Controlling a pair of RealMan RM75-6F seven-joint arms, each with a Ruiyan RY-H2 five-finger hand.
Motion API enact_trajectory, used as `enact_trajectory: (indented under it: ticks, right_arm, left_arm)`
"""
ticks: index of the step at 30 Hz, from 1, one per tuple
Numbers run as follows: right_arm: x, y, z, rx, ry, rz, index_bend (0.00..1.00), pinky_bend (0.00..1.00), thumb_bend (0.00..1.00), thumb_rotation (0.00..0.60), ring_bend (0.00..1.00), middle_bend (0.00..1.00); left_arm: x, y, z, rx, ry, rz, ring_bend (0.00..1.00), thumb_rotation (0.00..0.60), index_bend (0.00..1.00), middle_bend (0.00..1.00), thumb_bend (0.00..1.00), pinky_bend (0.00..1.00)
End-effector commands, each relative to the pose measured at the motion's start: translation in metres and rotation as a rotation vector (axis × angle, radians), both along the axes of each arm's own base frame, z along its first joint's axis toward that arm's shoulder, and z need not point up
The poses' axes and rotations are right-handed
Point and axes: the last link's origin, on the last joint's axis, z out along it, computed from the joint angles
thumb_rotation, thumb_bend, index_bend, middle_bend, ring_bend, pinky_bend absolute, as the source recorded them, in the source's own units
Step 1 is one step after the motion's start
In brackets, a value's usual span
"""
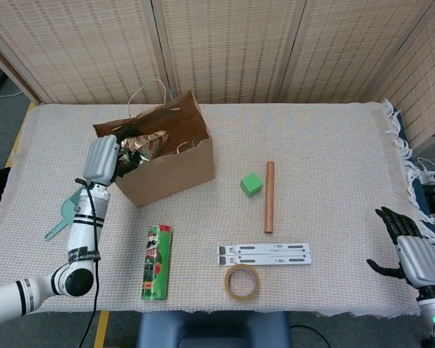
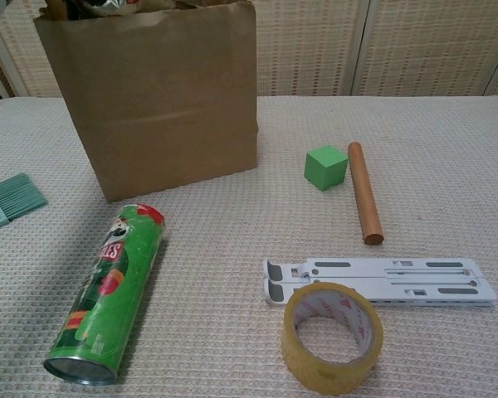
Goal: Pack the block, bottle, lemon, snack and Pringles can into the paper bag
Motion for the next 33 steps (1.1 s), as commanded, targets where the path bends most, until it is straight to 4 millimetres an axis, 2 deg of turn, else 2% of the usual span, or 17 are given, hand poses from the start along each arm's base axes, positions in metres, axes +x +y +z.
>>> enact_trajectory:
  ticks: [1,4,11,13,15,18,20,23,29,33]
  right_arm:
    - [0.0,0.0,0.0,0.001,0.001,0.0,0.0,0.05,0.09,0.6,0.0,0.0]
    - [0.0,0.0,0.0,0.001,0.002,0.001,0.0,0.05,0.09,0.6,0.0,0.0]
    - [0.0,0.001,0.0,-0.002,0.003,0.003,0.0,0.05,0.09,0.6,0.0,0.0]
    - [0.0,0.001,0.001,-0.003,0.001,0.002,0.0,0.05,0.09,0.6,0.0,0.0]
    - [0.0,0.001,0.001,-0.003,-0.001,0.002,0.0,0.05,0.09,0.6,0.0,0.0]
    - [0.0,0.002,0.001,-0.001,0.0,0.004,0.0,0.05,0.09,0.6,0.0,0.0]
    - [0.0,0.002,0.001,0.0,0.0,0.006,0.0,0.05,0.09,0.6,0.0,0.0]
    - [0.0,0.002,0.0,-0.001,0.0,0.006,0.0,0.05,0.09,0.6,0.0,0.0]
    - [0.0,0.001,-0.001,-0.005,0.005,0.004,0.0,0.05,0.09,0.6,0.0,0.0]
    - [-0.001,0.001,-0.001,-0.009,0.009,0.003,0.0,0.05,0.09,0.6,0.0,0.0]
  left_arm:
    - [-0.001,-0.002,-0.003,-0.028,0.038,-0.005,0.02,0.6,0.04,0.02,0.46,0.22]
    - [-0.001,-0.004,-0.001,-0.03,0.049,-0.01,0.0,0.6,0.0,0.0,0.45,0.17]
    - [-0.003,-0.011,0.006,-0.032,0.002,-0.003,0.0,0.6,0.02,0.0,0.45,0.19]
    - [-0.007,-0.017,0.012,-0.009,-0.028,0.0,0.06,0.6,0.1,0.05,0.48,0.25]
    - [-0.016,-0.026,0.02,0.036,-0.057,0.0,0.2,0.6,0.26,0.21,0.53,0.38]
    - [-0.035,-0.042,0.035,0.103,-0.047,-0.014,0.41,0.6,0.45,0.42,0.57,0.58]
    - [-0.053,-0.055,0.045,0.131,-0.03,-0.016,0.49,0.6,0.51,0.5,0.59,0.63]
    - [-0.082,-0.076,0.054,0.128,-0.005,0.005,0.54,0.6,0.56,0.57,0.61,0.66]
    - [-0.136,-0.119,0.054,0.057,0.142,0.017,0.56,0.6,0.57,0.59,0.61,0.66]
    - [-0.161,-0.141,0.046,-0.02,0.384,-0.13,0.52,0.6,0.53,0.55,0.6,0.63]
